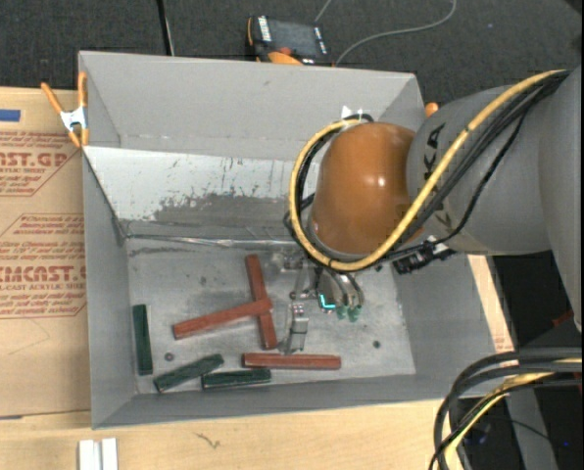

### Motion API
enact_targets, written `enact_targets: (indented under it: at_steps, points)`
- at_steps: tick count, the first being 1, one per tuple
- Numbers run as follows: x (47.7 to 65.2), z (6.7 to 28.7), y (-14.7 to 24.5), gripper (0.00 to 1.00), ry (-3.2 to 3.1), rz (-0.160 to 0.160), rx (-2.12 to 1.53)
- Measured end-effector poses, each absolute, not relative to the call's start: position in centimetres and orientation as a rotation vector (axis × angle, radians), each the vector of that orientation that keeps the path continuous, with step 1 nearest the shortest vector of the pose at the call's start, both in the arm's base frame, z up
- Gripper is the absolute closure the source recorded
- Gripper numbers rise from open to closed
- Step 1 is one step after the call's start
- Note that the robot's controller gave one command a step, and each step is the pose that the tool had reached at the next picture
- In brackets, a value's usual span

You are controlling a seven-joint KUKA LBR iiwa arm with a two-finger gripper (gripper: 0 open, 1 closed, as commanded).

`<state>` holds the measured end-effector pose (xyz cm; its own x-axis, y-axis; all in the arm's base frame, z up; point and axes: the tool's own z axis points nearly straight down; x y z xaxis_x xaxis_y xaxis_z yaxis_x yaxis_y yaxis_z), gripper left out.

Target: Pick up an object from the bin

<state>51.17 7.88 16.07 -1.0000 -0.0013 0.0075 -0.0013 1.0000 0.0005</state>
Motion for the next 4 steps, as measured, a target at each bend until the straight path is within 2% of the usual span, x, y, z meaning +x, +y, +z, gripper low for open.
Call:
enact_targets:
  at_steps: [1, 2, 3, 4]
  points:
    - [52.2, 6.5, 13.4, 0.0, -3.136, -0.003, 0.002]
    - [52.3, 6.9, 13.1, 1.0, -3.142, -0.002, -0.003]
    - [52.8, 21.6, 12.7, 1.0, -3.133, -0.002, 0.343]
    - [52.7, 21.2, 12.7, 0.0, -3.125, -0.002, 0.341]
